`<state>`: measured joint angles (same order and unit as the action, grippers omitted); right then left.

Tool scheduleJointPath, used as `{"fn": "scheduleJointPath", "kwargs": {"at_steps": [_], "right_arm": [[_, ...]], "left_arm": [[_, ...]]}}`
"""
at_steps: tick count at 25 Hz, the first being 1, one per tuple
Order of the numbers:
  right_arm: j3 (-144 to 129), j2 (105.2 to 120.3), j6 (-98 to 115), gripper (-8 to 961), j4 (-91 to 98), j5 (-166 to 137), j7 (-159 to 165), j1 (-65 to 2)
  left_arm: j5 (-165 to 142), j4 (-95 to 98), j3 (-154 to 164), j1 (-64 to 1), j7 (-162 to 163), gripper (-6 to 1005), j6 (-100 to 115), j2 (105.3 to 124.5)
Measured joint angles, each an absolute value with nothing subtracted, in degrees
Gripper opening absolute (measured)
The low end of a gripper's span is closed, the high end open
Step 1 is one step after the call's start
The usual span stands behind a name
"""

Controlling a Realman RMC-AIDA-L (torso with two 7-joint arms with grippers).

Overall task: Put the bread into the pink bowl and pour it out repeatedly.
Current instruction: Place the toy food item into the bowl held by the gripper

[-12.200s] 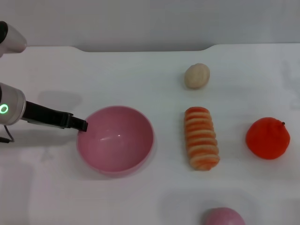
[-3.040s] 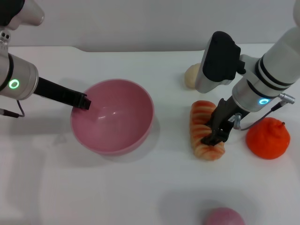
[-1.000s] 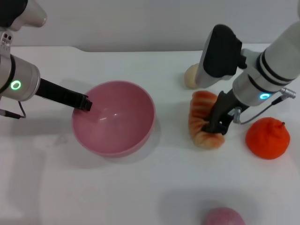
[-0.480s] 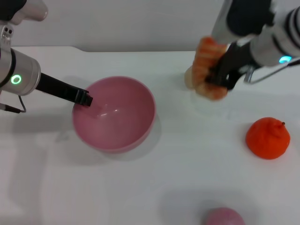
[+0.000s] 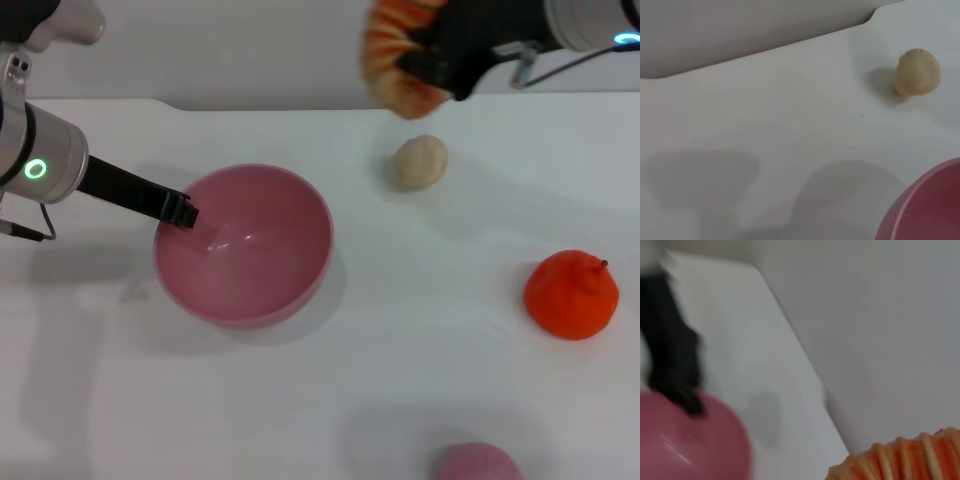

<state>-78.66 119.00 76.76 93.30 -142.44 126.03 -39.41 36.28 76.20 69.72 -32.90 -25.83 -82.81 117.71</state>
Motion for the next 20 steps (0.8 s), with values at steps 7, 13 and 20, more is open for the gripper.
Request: {"fn": "scheduleJointPath", "kwargs": {"at_steps": [7, 13, 20], "right_arm": [[-85.97, 119.04, 77.52, 141, 94.34, -133.81, 123.13, -40.42], [-91.53, 119.16, 77.39, 137, 91.77, -133.22, 122.93, -40.59], [-93.13, 119.18, 76.95, 134, 89.05, -132.57, 121.95, -40.66]], "left_arm": [[36.59, 76.2, 69.85, -33.32, -25.91, 46, -82.78, 117.87], [36.71, 76.2, 70.65, -33.4, -25.94, 46, -82.47, 117.94], [36.83, 76.2, 70.99, -33.65, -25.95, 45, -82.44, 117.95]]}}
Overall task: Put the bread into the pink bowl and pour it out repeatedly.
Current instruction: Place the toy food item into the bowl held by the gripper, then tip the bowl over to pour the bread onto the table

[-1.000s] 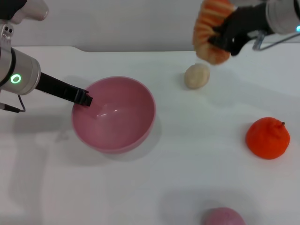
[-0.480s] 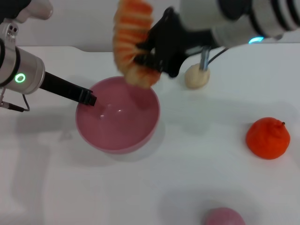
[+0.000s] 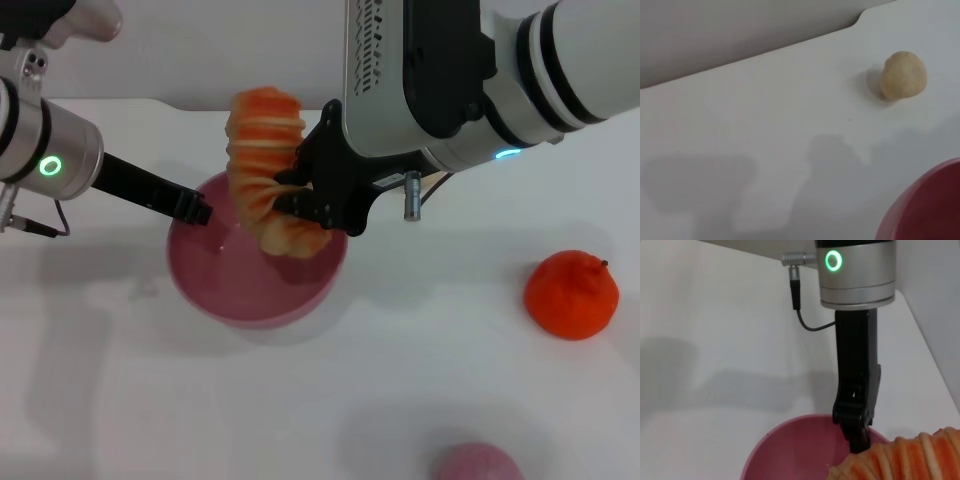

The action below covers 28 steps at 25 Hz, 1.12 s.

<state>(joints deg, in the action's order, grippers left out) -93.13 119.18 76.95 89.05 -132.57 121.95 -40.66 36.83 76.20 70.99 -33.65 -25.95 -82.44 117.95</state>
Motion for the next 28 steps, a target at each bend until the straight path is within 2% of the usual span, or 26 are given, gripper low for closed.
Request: {"fn": "scheduleJointPath", "kwargs": {"at_steps": [5, 21, 28], "right_arm": [[-93.18, 119.18, 76.89, 132, 88.94, -132.53, 121.9, -40.63], [-90.29, 119.17, 69.1, 351, 88.21, -133.86, 121.56, -39.34], [-79.95, 119.02, 55.95, 358, 87.51, -126.4, 119.98, -35.3]], "left_arm": [[36.83, 76.2, 71.39, -33.81, -25.95, 46, -82.43, 117.95], [36.86, 76.2, 72.27, -33.68, -25.86, 45, -82.09, 118.04], [36.9, 76.2, 72.59, -33.53, -25.89, 45, -81.34, 118.04]]}}
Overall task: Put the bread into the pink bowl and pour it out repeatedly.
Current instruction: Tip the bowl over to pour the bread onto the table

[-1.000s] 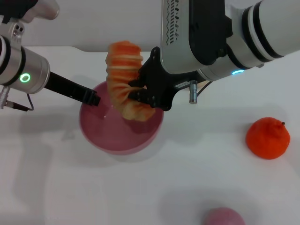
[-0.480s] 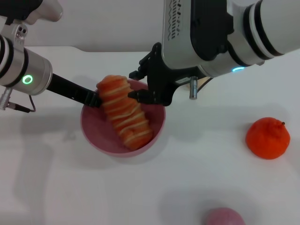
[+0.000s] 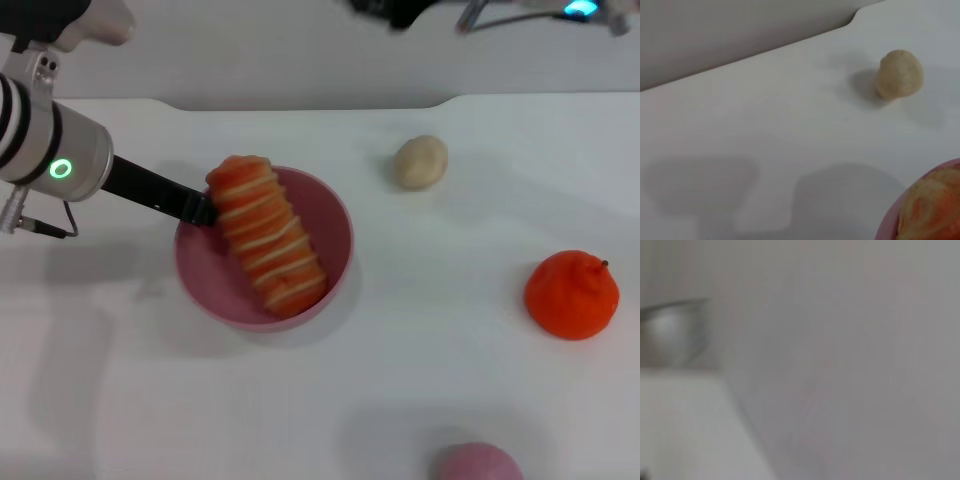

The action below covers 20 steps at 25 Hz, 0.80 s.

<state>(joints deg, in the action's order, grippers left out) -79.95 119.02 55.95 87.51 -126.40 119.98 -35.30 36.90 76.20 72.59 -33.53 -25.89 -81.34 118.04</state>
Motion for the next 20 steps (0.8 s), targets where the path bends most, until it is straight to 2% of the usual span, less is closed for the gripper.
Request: {"fn": "scheduleJointPath", "kwargs": {"at_steps": [6, 12, 20], "right_arm": [[-68.5, 118.49, 57.14, 364, 82.07, -104.47, 109.92, -30.5], [-65.83, 118.79, 59.07, 369, 81.13, -96.76, 105.16, -23.67], [-66.07, 119.01, 58.45, 377, 78.75, -96.54, 104.04, -21.61]], "left_arm": [[36.92, 76.2, 75.34, -33.58, -25.7, 46, -78.51, 118.1], [36.87, 75.78, 82.61, -33.75, -25.71, 46, -71.7, 118.11], [34.2, 75.68, 95.58, -34.21, -26.13, 45, -61.16, 118.11]]}}
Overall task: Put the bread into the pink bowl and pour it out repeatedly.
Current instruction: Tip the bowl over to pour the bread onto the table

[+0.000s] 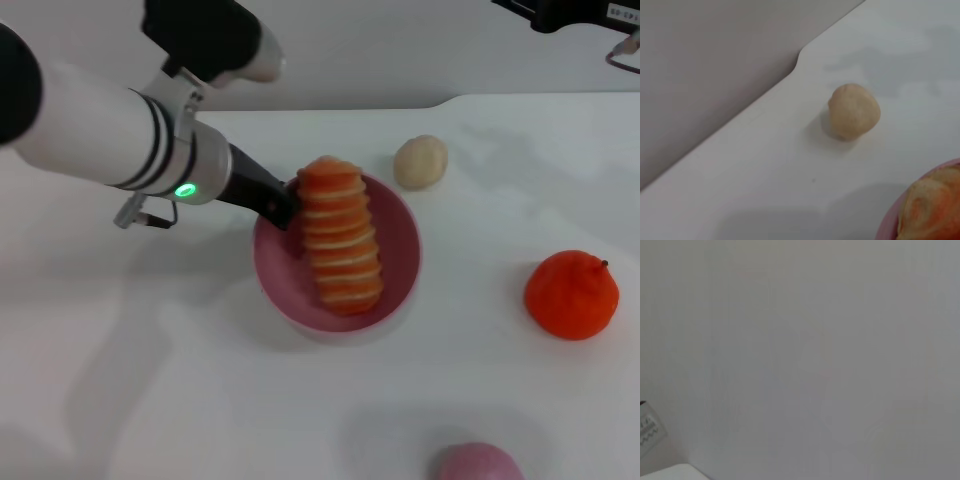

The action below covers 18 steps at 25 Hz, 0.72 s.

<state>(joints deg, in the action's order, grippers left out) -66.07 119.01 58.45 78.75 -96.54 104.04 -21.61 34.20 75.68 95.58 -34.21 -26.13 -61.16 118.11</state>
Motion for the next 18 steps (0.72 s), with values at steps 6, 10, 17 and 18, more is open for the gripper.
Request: {"fn": "scheduleJointPath", "kwargs": {"at_steps": [6, 10, 17, 18], "right_arm": [[-65.94, 119.01, 58.15, 383, 78.41, -91.39, 101.12, -20.38], [-66.35, 119.01, 58.49, 387, 78.32, -90.64, 100.58, -20.08], [-67.19, 118.94, 58.69, 393, 76.73, -90.61, 100.23, -20.16], [-67.19, 118.93, 58.7, 394, 76.58, -90.61, 100.11, -20.18]], "left_arm": [[28.65, 75.67, 102.03, -33.91, -25.49, 45, -55.67, 118.42], [24.53, 75.67, 105.64, -33.98, -22.57, 46, -51.61, 118.55], [16.7, 76.02, 110.23, -34.83, -16.04, 46, -45.35, 118.63], [16.4, 76.07, 110.38, -34.91, -15.63, 46, -44.6, 118.64]]}}
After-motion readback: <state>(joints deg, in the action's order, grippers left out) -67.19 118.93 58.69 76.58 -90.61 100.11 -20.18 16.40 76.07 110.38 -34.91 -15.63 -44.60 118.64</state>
